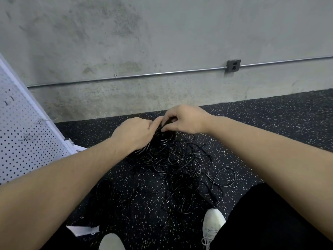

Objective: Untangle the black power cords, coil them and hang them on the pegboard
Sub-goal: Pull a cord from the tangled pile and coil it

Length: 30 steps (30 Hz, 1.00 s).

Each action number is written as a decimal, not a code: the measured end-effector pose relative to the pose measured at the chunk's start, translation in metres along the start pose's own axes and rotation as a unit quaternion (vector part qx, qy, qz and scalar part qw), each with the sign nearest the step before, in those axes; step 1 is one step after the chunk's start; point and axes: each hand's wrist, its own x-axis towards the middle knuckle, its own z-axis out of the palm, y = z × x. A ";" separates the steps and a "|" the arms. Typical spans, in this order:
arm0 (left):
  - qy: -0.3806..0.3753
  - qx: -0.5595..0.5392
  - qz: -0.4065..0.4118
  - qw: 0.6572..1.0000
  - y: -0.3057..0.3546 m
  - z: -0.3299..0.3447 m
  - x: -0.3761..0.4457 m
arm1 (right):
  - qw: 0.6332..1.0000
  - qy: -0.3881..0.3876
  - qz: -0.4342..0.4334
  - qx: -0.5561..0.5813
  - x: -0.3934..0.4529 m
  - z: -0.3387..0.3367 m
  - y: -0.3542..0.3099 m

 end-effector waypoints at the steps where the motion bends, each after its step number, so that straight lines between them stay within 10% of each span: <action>1: -0.024 -0.015 0.001 1.000 0.000 -0.002 -0.002 | 0.998 -0.016 -0.013 0.062 0.000 0.000 0.002; 8: -0.120 -0.013 0.126 0.985 -0.001 -0.002 -0.015 | 0.972 -0.008 -0.024 0.234 -0.002 -0.001 0.009; 15: -0.063 -0.214 0.014 0.975 0.001 0.004 -0.016 | 0.939 0.144 0.098 0.296 0.003 -0.001 0.009; 20: -0.011 -0.296 -0.069 0.953 0.008 -0.007 -0.001 | 0.898 -0.091 0.222 0.368 -0.009 0.014 0.021; 22: -0.022 -0.327 -0.077 0.942 0.010 -0.010 0.002 | 0.867 -0.057 0.198 0.454 -0.008 0.016 0.019; 30: -0.079 -0.571 -0.208 0.790 0.011 -0.010 0.011 | 0.743 0.099 0.159 0.643 0.012 0.020 0.004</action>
